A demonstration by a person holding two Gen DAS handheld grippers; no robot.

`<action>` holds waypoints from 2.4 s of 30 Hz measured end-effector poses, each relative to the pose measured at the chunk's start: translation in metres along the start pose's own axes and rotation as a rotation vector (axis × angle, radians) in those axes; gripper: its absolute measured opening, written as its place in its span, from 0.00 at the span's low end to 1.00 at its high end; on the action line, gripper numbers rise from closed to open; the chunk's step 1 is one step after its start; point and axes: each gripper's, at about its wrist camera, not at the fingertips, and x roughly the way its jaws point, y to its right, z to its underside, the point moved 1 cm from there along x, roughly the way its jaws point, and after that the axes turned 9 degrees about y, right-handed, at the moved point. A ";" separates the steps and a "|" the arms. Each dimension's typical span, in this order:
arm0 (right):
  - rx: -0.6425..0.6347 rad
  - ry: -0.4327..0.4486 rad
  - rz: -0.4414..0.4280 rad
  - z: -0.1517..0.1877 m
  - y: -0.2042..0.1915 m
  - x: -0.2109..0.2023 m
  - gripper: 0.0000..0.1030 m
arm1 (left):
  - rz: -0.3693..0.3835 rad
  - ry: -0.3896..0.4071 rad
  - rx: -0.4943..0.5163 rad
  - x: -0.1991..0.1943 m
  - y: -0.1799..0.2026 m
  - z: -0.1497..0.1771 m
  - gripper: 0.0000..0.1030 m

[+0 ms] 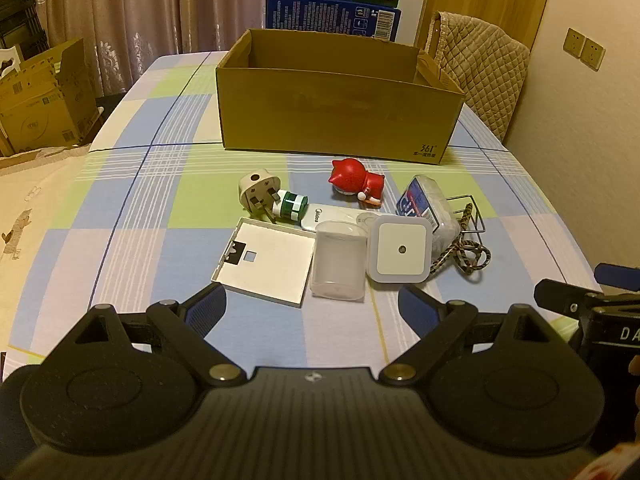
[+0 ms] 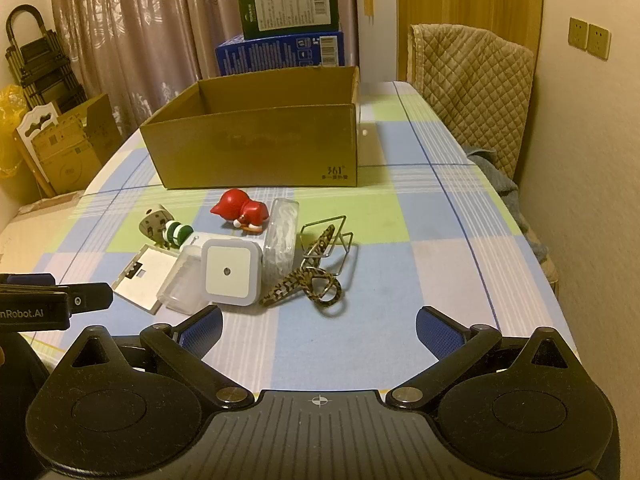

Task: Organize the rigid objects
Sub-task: 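Move right gripper to white night light while left gripper approaches clear plastic cup, then close right gripper on the night light while left gripper grasps the clear cup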

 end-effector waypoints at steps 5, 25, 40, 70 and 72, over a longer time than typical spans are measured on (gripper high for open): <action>0.000 -0.001 -0.002 0.000 0.001 0.000 0.98 | 0.000 -0.002 0.000 0.001 0.001 0.000 0.88; -0.014 -0.021 -0.018 0.003 0.002 0.016 0.98 | 0.019 -0.029 0.006 0.017 -0.001 0.001 0.88; -0.034 -0.042 -0.060 0.007 0.008 0.051 0.98 | 0.052 -0.071 0.069 0.059 0.000 -0.002 0.80; -0.024 -0.068 -0.022 0.007 -0.077 0.149 0.61 | 0.058 -0.052 0.006 0.109 -0.059 -0.022 0.76; -0.040 -0.070 -0.022 0.007 -0.076 0.150 0.61 | 0.067 -0.052 0.005 0.109 -0.059 -0.022 0.76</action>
